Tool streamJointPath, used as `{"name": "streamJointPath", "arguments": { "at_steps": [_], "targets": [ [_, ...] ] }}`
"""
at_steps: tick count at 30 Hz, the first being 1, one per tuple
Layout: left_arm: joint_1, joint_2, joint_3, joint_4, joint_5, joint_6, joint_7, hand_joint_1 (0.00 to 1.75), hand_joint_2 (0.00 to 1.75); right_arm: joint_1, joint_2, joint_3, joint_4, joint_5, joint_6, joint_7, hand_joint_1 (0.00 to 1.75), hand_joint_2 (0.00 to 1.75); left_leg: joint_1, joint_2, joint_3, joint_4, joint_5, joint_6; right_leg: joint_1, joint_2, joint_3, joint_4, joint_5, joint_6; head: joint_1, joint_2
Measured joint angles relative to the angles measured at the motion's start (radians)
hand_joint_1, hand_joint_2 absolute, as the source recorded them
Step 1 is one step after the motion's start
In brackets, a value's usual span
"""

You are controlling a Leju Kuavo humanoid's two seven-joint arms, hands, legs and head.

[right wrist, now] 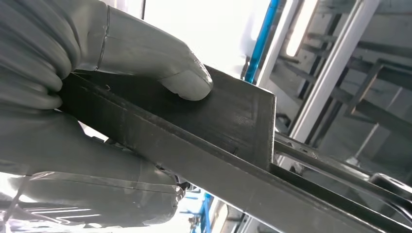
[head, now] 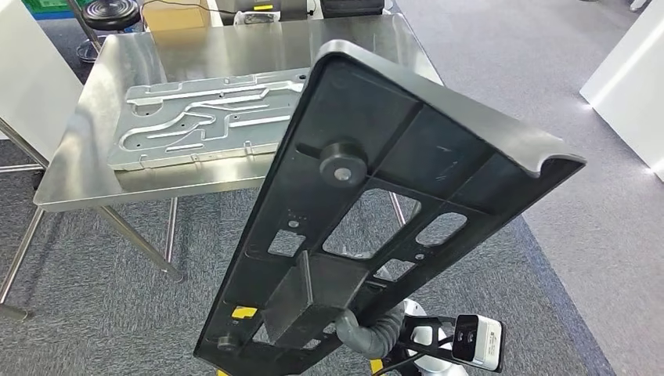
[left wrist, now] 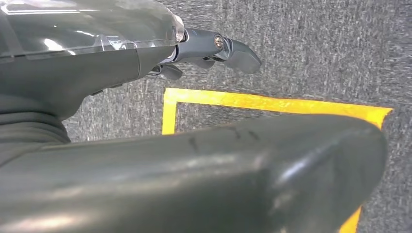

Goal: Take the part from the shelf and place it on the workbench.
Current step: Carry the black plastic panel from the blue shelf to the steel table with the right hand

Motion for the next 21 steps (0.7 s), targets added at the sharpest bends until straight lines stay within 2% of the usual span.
{"name": "streamJointPath", "arguments": {
  "at_steps": [1,2,3,4,6,8,10,12,13,15,17,18,19,20,21],
  "targets": [
    [0.0,0.0,0.001,0.0,0.0,0.0,0.0,0.0,0.0,0.001,0.0,0.0,0.001,0.0,0.0,0.0,1.75,1.75,0.0,0.0,0.003,0.0,-0.004,0.002,-0.001,0.0,-0.044,0.066,-0.026,0.002,0.0,0.0],
    [0.0,0.0,0.002,0.0,0.0,0.0,0.0,0.0,0.0,0.002,0.0,0.0,0.002,0.0,0.0,0.0,1.75,1.75,-0.001,0.0,0.007,0.0,-0.009,0.003,-0.002,0.0,-0.083,0.117,-0.04,0.004,0.0,0.0],
    [0.001,0.0,0.003,0.0,0.0,-0.001,0.0,0.0,0.0,0.002,0.0,0.0,0.003,0.001,0.0,0.0,1.75,1.75,-0.001,-0.001,0.013,0.0,-0.014,0.003,-0.002,0.0,-0.108,0.136,-0.032,0.004,0.0,0.0],
    [0.001,0.0,0.003,0.0,0.0,-0.001,0.0,0.0,0.0,0.003,0.0,0.0,0.004,0.001,0.0,0.0,1.75,1.75,-0.001,-0.001,0.021,0.0,-0.02,0.001,-0.002,0.0,-0.112,0.117,-0.002,0.002,0.0,0.0],
    [0.001,0.0,0.004,0.0,-0.001,-0.001,0.0,0.0,0.0,0.002,0.0,0.0,0.004,0.001,-0.001,0.0,1.75,1.75,-0.001,-0.003,0.04,0.0,-0.034,-0.003,-0.002,-0.001,-0.074,-0.012,0.095,-0.006,0.0,0.0],
    [0.0,-0.001,0.004,0.0,-0.001,-0.001,0.0,0.0,0.0,0.002,0.0,-0.001,0.004,0.002,-0.001,0.0,1.75,1.75,-0.002,-0.003,0.052,0.0,-0.047,-0.013,0.005,-0.001,-0.037,-0.116,0.132,-0.017,0.0,0.0],
    [-0.001,-0.002,0.004,0.0,-0.001,-0.001,0.0,0.0,0.0,0.002,0.0,-0.001,0.005,0.002,-0.001,0.0,1.75,1.75,-0.004,-0.003,0.058,0.008,-0.05,-0.027,0.01,0.0,-0.03,-0.138,0.128,-0.029,0.0,0.0],
    [-0.002,-0.002,0.004,0.0,-0.001,-0.001,0.0,0.0,0.0,0.002,0.0,-0.002,0.005,0.002,-0.001,0.0,1.75,1.75,-0.003,-0.001,0.061,0.023,-0.055,-0.04,0.006,0.001,-0.017,-0.144,0.138,-0.041,0.0,0.0],
    [-0.003,-0.002,0.004,0.0,-0.001,-0.002,0.0,0.0,0.0,0.002,0.001,-0.003,0.005,0.002,-0.001,0.0,1.75,1.75,-0.002,0.0,0.055,0.042,-0.067,-0.045,0.005,0.0,-0.008,-0.147,0.135,-0.047,0.0,0.0],
    [-0.005,-0.001,0.004,0.0,-0.001,-0.002,0.0,0.0,0.0,0.001,0.003,-0.003,0.005,0.002,-0.001,0.0,1.75,1.75,0.002,0.001,0.008,0.134,-0.115,-0.054,0.004,-0.003,0.005,-0.15,0.128,-0.055,0.0,0.0],
    [-0.004,-0.001,0.004,0.0,-0.001,-0.002,0.0,0.0,0.0,0.002,0.005,-0.003,0.005,0.003,-0.001,0.0,1.75,1.75,0.004,0.002,-0.07,0.255,-0.161,-0.062,0.004,-0.003,0.012,-0.15,0.119,-0.058,0.0,0.0],
    [-0.002,-0.001,0.004,0.0,-0.001,-0.002,0.0,0.0,0.0,0.003,0.005,-0.003,0.006,0.003,-0.001,0.0,1.75,1.75,0.005,0.002,-0.097,0.284,-0.163,-0.063,0.004,-0.002,0.017,-0.15,0.114,-0.058,0.0,0.0],
    [0.0,-0.001,0.004,0.0,-0.001,-0.002,0.0,0.0,0.0,0.004,0.005,-0.003,0.006,0.003,-0.001,0.0,1.75,1.75,0.006,0.002,-0.106,0.275,-0.142,-0.063,0.004,-0.001,0.024,-0.15,0.109,-0.056,0.0,0.0],
    [0.001,-0.001,0.004,0.0,-0.001,-0.002,0.0,0.0,0.0,0.004,0.005,-0.003,0.006,0.003,-0.001,0.0,1.75,1.75,0.007,0.002,-0.096,0.228,-0.101,-0.062,0.004,0.0,0.034,-0.15,0.102,-0.054,0.0,0.0],
    [0.001,-0.001,0.004,0.0,-0.001,-0.002,0.0,0.0,0.0,0.004,0.005,-0.003,0.006,0.003,-0.001,0.0,1.75,1.75,0.008,0.003,-0.073,0.155,-0.052,-0.059,0.004,0.0,0.044,-0.15,0.095,-0.051,0.0,0.0]
  ]
}}
